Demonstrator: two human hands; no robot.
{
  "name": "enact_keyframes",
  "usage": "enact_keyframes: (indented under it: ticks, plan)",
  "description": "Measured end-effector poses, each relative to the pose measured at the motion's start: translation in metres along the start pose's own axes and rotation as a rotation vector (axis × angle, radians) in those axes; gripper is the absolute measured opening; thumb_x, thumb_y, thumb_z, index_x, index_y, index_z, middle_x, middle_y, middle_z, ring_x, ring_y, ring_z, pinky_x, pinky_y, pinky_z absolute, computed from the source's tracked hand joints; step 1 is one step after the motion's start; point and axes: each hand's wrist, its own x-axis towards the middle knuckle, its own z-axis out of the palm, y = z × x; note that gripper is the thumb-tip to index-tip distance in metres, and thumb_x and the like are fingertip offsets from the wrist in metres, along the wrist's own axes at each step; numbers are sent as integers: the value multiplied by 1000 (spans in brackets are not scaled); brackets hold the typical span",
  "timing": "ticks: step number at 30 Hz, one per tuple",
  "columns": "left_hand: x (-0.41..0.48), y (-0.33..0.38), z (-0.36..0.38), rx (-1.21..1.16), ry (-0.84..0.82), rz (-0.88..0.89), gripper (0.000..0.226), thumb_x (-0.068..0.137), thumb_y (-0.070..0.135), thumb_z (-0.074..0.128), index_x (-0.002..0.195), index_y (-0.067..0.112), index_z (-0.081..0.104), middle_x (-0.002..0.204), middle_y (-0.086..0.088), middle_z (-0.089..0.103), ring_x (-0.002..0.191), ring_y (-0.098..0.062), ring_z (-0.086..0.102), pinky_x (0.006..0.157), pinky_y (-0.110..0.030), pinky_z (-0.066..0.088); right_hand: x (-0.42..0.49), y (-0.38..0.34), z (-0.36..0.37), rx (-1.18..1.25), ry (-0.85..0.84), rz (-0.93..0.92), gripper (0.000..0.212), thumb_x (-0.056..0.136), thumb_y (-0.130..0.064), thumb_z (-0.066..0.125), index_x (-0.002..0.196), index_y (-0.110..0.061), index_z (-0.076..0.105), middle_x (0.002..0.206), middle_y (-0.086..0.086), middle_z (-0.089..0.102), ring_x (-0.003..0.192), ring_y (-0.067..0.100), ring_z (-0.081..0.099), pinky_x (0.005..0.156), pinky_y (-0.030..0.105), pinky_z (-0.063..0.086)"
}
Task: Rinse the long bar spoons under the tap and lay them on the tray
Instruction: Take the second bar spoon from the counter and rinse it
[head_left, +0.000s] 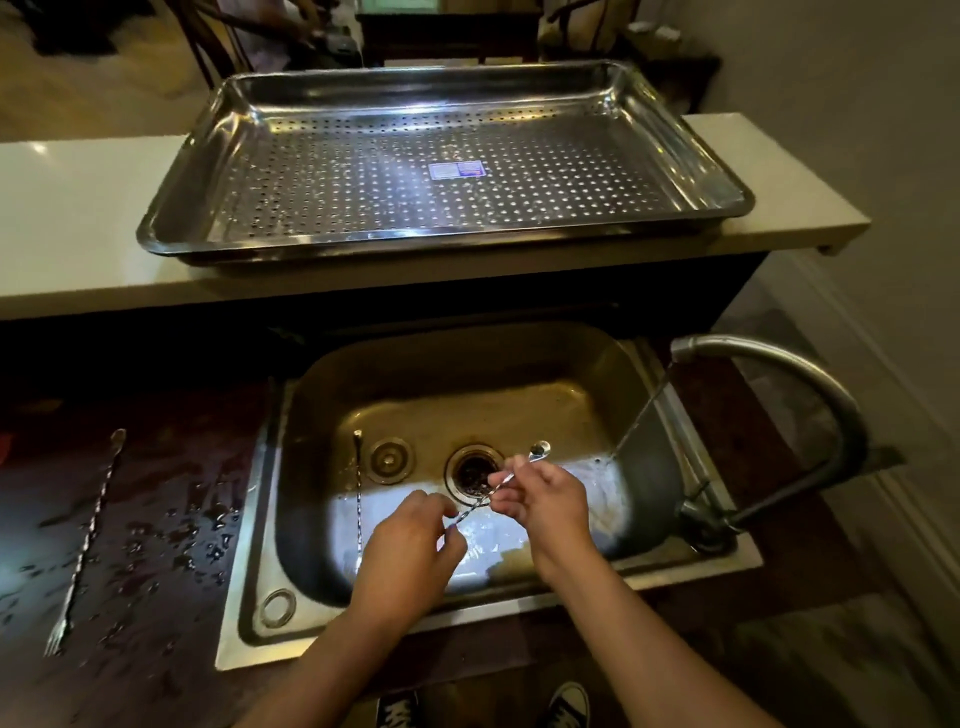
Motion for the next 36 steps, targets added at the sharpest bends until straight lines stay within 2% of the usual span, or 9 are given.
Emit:
enact_keyframes:
  ticks: [2, 5, 9, 14, 18, 23, 26, 31, 36]
  plan:
    - [3, 3, 4, -122, -35, 21, 16, 93, 32, 53, 98, 29, 68, 91, 9, 65, 82, -11, 60, 76, -33, 48, 1, -6, -12, 13, 5, -26, 18, 100, -10, 58, 89, 2, 64, 72, 14, 74, 49, 14, 62, 52, 23, 57]
    - [7, 8, 12, -191, -90, 67, 20, 95, 30, 55, 82, 22, 68, 76, 7, 66, 76, -11, 58, 72, -37, 48, 0, -14, -27, 4, -3, -46, 17, 99, -11, 60, 93, 4, 65, 77, 15, 76, 54, 15, 64, 57, 25, 60]
    - [8, 15, 17, -189, -31, 107, 12, 92, 24, 63, 86, 22, 74, 78, 6, 69, 77, -12, 62, 71, -34, 49, 0, -26, -42, 58, 15, -57, 23, 99, -20, 62, 96, 2, 68, 82, 19, 77, 60, 17, 69, 58, 26, 60]
    - [8, 23, 17, -47, -18, 197, 12, 93, 26, 61, 93, 25, 73, 79, 4, 65, 74, -18, 62, 65, -30, 47, 3, -36, -53, 81, 110, -42, 31, 97, -29, 65, 82, -2, 67, 72, 17, 73, 56, 20, 71, 50, 26, 57]
    - [10, 26, 18, 50, -35, 202, 16, 95, 32, 54, 89, 26, 68, 78, 3, 61, 75, -22, 61, 63, -35, 48, 6, -35, -59, 89, 135, -15, 22, 98, -17, 63, 85, 0, 67, 75, 22, 69, 51, 18, 68, 48, 26, 56]
    - [13, 29, 18, 93, -63, 214, 31, 92, 39, 40, 84, 21, 65, 75, 0, 58, 73, -25, 60, 63, -39, 49, 9, -31, -68, 52, 99, -22, 16, 98, -12, 62, 89, 1, 67, 82, 24, 73, 58, 20, 72, 57, 27, 60]
    - [14, 31, 18, 83, -59, 218, 27, 92, 36, 44, 83, 21, 65, 74, 0, 59, 73, -27, 60, 62, -40, 50, 12, -32, -70, 111, 112, -44, 13, 99, -9, 61, 91, 1, 66, 77, 17, 74, 58, 20, 72, 57, 24, 59]
    - [15, 34, 19, 60, -31, 202, 27, 90, 32, 45, 82, 18, 66, 72, -2, 60, 71, -29, 60, 61, -41, 50, 14, -31, -64, 216, 82, -62, 6, 98, -2, 60, 98, -3, 66, 84, 12, 79, 69, 18, 76, 61, 24, 60]
    - [16, 32, 18, 60, -23, 202, 17, 94, 26, 56, 85, 21, 68, 72, -2, 59, 70, -29, 60, 59, -40, 50, 17, -31, -65, 266, 124, -29, 17, 89, 5, 69, 105, 0, 66, 91, 16, 78, 76, 20, 77, 64, 24, 61]
